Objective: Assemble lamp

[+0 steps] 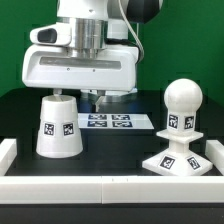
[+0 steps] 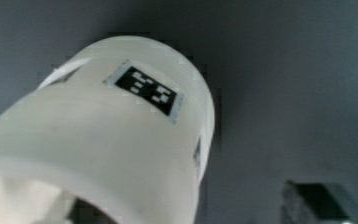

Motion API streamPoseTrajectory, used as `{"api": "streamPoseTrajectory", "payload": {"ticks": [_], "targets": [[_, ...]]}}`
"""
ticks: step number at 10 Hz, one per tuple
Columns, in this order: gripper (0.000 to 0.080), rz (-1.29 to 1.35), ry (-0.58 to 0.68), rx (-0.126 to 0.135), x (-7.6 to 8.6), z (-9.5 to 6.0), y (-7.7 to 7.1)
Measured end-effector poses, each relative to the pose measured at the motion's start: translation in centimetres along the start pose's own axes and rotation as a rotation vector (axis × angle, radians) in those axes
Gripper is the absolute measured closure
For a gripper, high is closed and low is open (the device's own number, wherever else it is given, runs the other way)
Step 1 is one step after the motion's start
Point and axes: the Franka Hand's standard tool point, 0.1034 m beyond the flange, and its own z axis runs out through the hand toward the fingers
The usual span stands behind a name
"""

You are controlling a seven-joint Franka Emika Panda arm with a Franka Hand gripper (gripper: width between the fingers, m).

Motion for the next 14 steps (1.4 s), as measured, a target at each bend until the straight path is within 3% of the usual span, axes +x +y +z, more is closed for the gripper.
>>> {"api": "streamPoseTrajectory", "payload": {"ticks": [1,2,3,4,9,10,12,14], "targets": [[0.0512,0.000,0.000,0.000,0.0,0.0,0.0],[0.0512,0.000,-0.001,0.000,0.0,0.0,0.0],[0.0684,0.000,-0.001,0.000,0.0,0.0,0.0],[0.0756,0.000,0.001,-0.001,0.0,0.0,0.0],[0.0756,0.028,0.003,0.001,0.2,0.0,-0.5],[0.0756,0.064,0.006,0.013,0.9,-0.2,-2.3],[0.0755,0.137,-0.005,0.069,2.5,-1.4,-5.9],[0.0755,0.169,-0.036,0.116,5.3,-4.8,-8.0]]}}
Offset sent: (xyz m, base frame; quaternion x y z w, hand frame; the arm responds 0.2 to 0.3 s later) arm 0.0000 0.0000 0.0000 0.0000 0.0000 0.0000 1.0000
